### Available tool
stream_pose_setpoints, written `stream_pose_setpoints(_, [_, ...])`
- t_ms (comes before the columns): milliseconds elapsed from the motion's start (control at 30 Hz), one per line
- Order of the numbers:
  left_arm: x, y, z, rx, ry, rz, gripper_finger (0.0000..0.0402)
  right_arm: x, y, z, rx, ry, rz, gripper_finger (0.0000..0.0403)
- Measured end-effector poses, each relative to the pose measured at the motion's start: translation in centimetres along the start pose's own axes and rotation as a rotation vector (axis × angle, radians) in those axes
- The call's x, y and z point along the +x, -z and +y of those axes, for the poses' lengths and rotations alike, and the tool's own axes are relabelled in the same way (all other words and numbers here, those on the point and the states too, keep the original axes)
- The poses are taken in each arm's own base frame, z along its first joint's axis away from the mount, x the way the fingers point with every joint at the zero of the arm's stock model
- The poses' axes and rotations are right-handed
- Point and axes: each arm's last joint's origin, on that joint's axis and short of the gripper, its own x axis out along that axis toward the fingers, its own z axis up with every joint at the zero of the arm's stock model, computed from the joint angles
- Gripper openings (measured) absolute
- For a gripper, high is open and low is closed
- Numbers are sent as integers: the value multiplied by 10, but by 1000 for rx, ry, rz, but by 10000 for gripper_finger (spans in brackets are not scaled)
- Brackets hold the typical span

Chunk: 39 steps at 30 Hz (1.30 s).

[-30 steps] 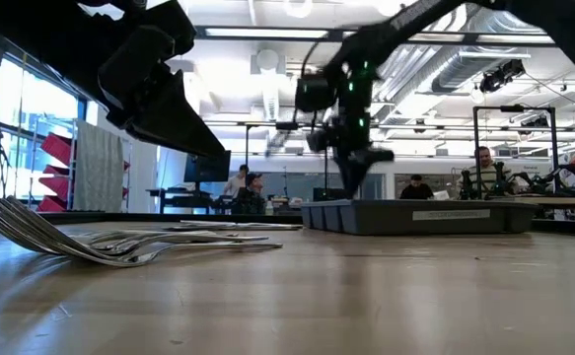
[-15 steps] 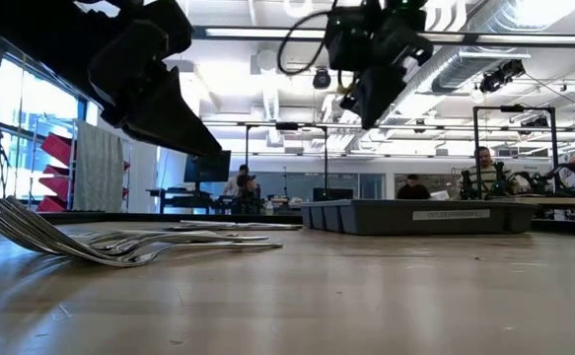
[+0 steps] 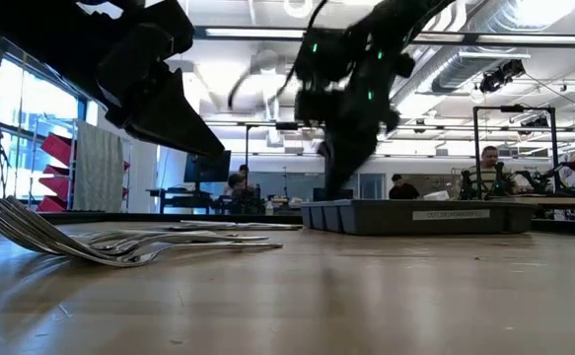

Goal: Sort silverware
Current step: Adjust the silverware tray, then put the spoon in the silverware tray

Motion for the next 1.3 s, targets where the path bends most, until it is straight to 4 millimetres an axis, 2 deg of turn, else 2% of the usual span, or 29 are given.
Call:
stream_pose_setpoints(67, [0,0,0,-1,-2,-1,104,8,3,-2,11,35,39,0])
stream_pose_setpoints(200, [0,0,0,-1,-2,-1,104,8,3,-4,70,111,58,0])
stream_pose_setpoints(333, [0,0,0,-1,-2,-1,104,2,12,-2,159,146,148,0])
stream_pose_setpoints(500, [0,0,0,1,-1,1,104,-7,20,10,217,200,250,0])
stream_pose_setpoints(1000, [0,1,-1,-2,27,16,104,-10,33,63,198,211,449,0])
stream_pose_setpoints(1300, [0,1,-1,-10,29,18,104,-2,47,62,154,271,484,0])
